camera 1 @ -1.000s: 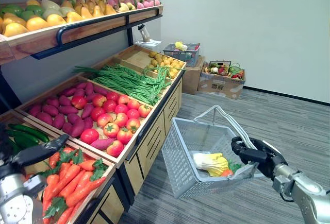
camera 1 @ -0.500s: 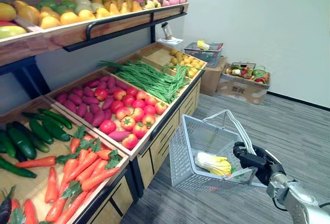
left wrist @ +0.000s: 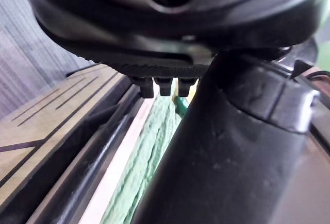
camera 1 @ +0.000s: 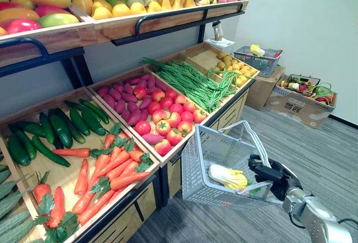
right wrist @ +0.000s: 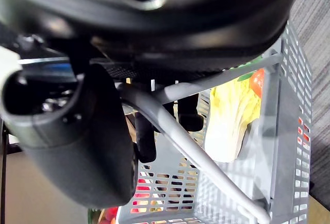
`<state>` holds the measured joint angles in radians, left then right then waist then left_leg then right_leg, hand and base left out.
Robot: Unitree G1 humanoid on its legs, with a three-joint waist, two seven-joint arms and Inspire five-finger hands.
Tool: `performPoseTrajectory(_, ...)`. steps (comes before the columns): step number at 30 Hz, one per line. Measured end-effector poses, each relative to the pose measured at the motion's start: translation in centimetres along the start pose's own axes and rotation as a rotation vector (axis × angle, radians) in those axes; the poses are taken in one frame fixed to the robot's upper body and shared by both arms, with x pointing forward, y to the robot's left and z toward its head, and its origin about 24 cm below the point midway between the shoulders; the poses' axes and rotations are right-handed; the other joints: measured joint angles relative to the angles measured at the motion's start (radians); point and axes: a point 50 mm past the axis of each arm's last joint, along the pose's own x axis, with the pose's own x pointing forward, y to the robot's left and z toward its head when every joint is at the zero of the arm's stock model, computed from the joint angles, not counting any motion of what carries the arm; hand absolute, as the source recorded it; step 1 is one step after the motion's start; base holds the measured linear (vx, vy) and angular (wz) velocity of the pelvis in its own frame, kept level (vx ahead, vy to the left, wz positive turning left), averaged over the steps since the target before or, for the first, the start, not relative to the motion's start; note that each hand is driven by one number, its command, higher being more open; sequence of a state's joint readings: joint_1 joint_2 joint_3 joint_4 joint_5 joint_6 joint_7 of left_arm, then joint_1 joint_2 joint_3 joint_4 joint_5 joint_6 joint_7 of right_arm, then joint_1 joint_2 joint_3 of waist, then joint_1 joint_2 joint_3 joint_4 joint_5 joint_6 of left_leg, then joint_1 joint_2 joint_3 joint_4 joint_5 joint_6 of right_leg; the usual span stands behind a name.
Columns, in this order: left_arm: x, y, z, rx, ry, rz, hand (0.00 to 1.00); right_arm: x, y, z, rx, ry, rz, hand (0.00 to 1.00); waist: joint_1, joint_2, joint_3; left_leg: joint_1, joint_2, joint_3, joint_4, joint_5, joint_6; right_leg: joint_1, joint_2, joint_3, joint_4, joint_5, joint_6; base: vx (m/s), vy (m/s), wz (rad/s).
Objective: Pick vegetable in the basket
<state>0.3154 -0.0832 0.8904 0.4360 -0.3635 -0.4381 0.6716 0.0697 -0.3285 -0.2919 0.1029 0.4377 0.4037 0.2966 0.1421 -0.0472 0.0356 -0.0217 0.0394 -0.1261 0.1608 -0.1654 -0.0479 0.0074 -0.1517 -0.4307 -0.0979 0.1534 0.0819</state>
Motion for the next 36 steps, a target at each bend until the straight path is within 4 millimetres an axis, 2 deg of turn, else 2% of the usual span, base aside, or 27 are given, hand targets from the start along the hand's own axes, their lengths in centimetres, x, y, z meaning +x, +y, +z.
performPoseTrajectory(9,-0.4,0.2,-1.8,0.0,0.063,-0.112,1.0,0.4,-0.3,-0.4,0.018,0.001,-0.024,0.0,-0.014,0.016,0.016,-0.002,-0.009,-0.024,-0.002,0.014,0.003,0.01,-0.008,-0.022,-0.001,-0.002,0.003,-0.01,0.007,0.08)
performPoseTrajectory(15,0.4,0.8,-2.1,0.056,0.073,-0.135,1.0,0.3,-0.7,-0.1,0.027,-0.003,-0.024,0.0,-0.016,0.025,0.016,-0.001,-0.009,-0.047,-0.032,0.04,0.0,0.011,-0.009,-0.045,-0.004,-0.002,0.003,-0.03,-0.013,0.12)
performPoseTrajectory(18,2.5,2.5,-1.8,0.072,0.082,-0.03,1.0,0.7,-0.7,0.0,0.034,-0.002,-0.023,0.0,-0.024,0.021,0.019,0.002,-0.009,-0.057,-0.047,0.051,-0.001,0.014,-0.01,-0.056,-0.004,-0.002,0.004,-0.02,-0.007,0.1)
performPoseTrajectory(20,3.2,4.5,-2.6,0.079,0.159,0.102,1.0,1.0,-0.7,0.0,0.041,0.003,-0.027,0.0,-0.031,0.009,0.026,0.003,-0.011,-0.068,-0.049,0.055,0.0,0.02,-0.014,-0.066,-0.004,-0.003,0.004,-0.01,0.005,0.15)
performPoseTrajectory(21,3.2,5.0,-3.1,0.076,0.19,0.144,1.0,1.0,-0.8,0.0,0.043,0.005,-0.03,0.0,-0.032,0.009,0.027,0.004,-0.011,-0.075,-0.049,0.056,0.0,0.024,-0.016,-0.072,-0.004,-0.004,0.006,-0.02,0.003,0.27)
performPoseTrajectory(24,1.7,9.6,-5.3,-0.023,0.329,0.504,1.0,1.0,-1.1,-0.3,0.05,0.014,-0.058,0.0,-0.023,-0.029,0.035,0.005,-0.013,-0.11,-0.049,0.058,0.0,0.047,-0.018,-0.11,-0.004,-0.014,0.011,-0.02,-0.005,0.33)
performPoseTrajectory(26,1.7,10.6,-5.2,-0.08,0.336,0.588,1.0,0.9,-1.5,0.2,0.027,-0.01,-0.083,0.0,0.002,-0.03,0.036,0.002,-0.012,-0.12,-0.049,0.06,-0.004,0.05,-0.014,-0.12,-0.004,-0.019,0.008,-0.03,-0.024,0.21)
performPoseTrajectory(28,2.2,10.6,-4.7,-0.097,0.31,0.576,1.0,0.8,-2.0,1.0,-0.008,-0.033,-0.095,0.0,0.008,-0.008,0.041,-0.003,-0.011,-0.137,-0.053,0.067,-0.011,0.054,-0.009,-0.136,-0.001,-0.02,0.006,-0.04,-0.039,0.19)
performPoseTrajectory(30,2.5,10.3,-4.5,-0.106,0.3,0.535,1.0,1.0,-1.9,1.5,-0.018,-0.041,-0.095,0.0,0.007,0.004,0.044,-0.001,-0.005,-0.139,-0.054,0.069,-0.015,0.056,-0.003,-0.137,-0.002,-0.022,0.002,-0.05,-0.053,0.04)
performPoseTrajectory(31,2.6,9.8,-4.6,-0.119,0.303,0.461,1.0,1.1,-1.8,1.7,-0.02,-0.047,-0.09,0.0,0.001,0.026,0.053,-0.001,0.002,-0.138,-0.056,0.07,-0.016,0.055,0.003,-0.136,-0.004,-0.025,-0.002,-0.06,-0.053,-0.03)
performPoseTrajectory(33,2.4,9.4,-5.0,-0.125,0.318,0.407,1.0,1.3,-1.6,1.7,-0.023,-0.046,-0.083,0.0,-0.006,0.039,0.057,0.001,0.007,-0.137,-0.059,0.072,-0.02,0.053,0.008,-0.134,-0.004,-0.025,-0.002,-0.04,-0.041,-0.05)
performPoseTrajectory(35,1.5,8.6,-6.3,-0.15,0.377,0.296,1.0,1.4,-1.2,1.4,-0.029,-0.034,-0.067,0.0,-0.02,0.053,0.055,0.002,0.015,-0.131,-0.071,0.083,-0.03,0.045,0.015,-0.13,-0.004,-0.024,-0.004,-0.01,-0.047,-0.09)
performPoseTrajectory(36,-0.2,6.5,-7.9,-0.15,0.46,0.109,1.0,1.6,-0.7,1.0,-0.028,-0.022,-0.042,0.0,-0.034,0.061,0.056,0.005,0.023,-0.124,-0.072,0.084,-0.034,0.044,0.018,-0.121,-0.004,-0.025,-0.007,0.0,-0.021,-0.15)
